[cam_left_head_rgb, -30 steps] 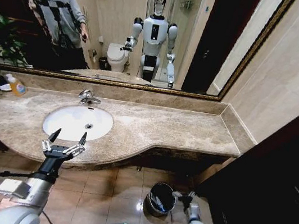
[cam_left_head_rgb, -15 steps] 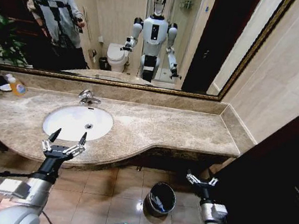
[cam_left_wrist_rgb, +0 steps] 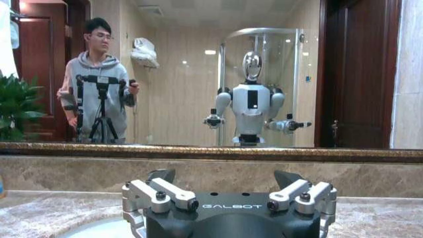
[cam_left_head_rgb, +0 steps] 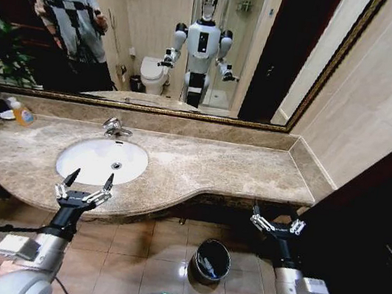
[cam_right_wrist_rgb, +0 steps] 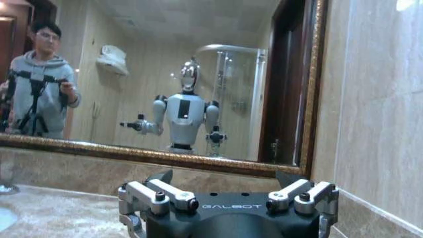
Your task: Pick up the trash from the sink and place it in the trash bin.
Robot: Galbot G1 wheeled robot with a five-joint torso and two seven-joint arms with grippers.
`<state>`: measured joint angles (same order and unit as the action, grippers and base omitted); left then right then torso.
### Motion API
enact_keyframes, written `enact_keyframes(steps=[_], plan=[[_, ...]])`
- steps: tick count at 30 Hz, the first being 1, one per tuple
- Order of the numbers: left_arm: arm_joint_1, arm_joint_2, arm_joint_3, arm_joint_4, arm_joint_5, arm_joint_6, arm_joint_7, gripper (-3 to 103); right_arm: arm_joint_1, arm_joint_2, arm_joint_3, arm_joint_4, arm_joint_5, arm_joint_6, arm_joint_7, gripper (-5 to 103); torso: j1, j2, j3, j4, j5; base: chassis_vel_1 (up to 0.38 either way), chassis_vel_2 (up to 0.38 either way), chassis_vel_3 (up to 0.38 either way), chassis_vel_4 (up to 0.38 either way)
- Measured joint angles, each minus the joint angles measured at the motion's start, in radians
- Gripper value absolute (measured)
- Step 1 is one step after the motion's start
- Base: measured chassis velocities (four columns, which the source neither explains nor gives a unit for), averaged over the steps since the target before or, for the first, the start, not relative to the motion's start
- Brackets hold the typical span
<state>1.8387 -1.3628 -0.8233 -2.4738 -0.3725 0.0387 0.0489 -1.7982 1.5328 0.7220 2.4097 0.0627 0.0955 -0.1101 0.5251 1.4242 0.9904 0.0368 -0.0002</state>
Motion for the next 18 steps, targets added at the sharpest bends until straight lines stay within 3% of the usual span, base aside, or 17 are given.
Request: enact_keyframes(steps=[18], plan=[[0.0, 0.0, 0.0, 0.0, 0.0, 0.0, 0.0, 100, -0.025, -0.025, -0.007, 0.021, -0.021, 0.008, -0.015, 100, 0.0, 0.0, 0.0, 0.0, 0.0001, 0.0, 0.0, 0.0, 0.0]])
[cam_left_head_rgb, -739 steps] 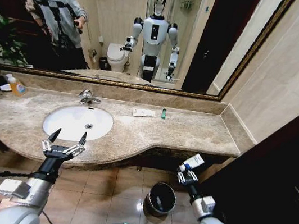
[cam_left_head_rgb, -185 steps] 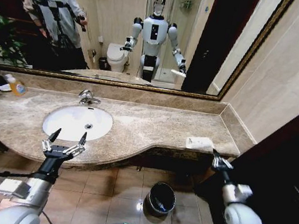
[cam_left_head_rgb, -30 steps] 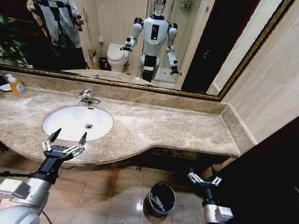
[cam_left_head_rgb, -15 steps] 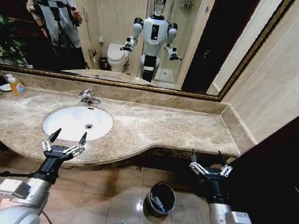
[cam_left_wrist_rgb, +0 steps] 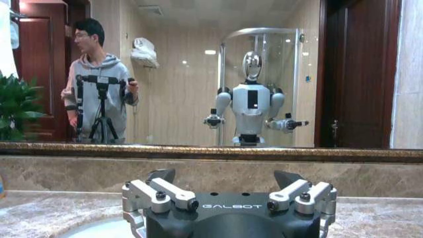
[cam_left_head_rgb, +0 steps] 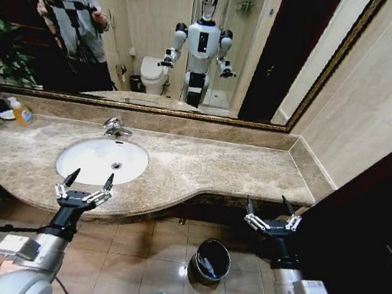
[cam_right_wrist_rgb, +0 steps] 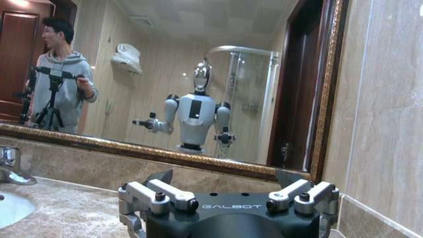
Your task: Pick up the trash from the sink and place it in the trash bin.
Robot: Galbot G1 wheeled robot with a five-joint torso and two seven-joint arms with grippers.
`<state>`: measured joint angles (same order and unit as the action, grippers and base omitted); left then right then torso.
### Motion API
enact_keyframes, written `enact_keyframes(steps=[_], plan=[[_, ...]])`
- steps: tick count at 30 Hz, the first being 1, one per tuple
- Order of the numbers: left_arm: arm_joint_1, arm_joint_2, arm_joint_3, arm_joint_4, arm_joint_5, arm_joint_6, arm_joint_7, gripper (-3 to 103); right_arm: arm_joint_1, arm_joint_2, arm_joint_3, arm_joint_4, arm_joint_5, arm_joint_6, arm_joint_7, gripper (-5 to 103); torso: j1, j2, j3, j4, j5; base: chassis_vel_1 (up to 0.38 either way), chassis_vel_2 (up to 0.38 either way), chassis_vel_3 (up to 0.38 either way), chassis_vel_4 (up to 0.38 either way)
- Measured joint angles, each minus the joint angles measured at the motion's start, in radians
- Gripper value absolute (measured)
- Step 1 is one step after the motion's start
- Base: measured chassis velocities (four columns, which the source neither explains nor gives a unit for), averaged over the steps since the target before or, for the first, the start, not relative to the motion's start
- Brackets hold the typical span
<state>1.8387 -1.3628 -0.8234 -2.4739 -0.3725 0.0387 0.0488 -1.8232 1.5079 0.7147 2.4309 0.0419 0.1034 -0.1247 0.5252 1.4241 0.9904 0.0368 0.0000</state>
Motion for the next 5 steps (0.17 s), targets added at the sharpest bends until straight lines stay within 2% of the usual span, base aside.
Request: enact_keyframes(steps=[5], plan=[[0.0, 0.0, 0.0, 0.0, 0.0, 0.0, 0.0, 100, 0.0, 0.0, 0.0, -0.001, 0.001, 0.0, 0.0, 100, 0.0, 0.0, 0.0, 0.0, 0.0, 0.0, 0.0, 0.0, 0.0]])
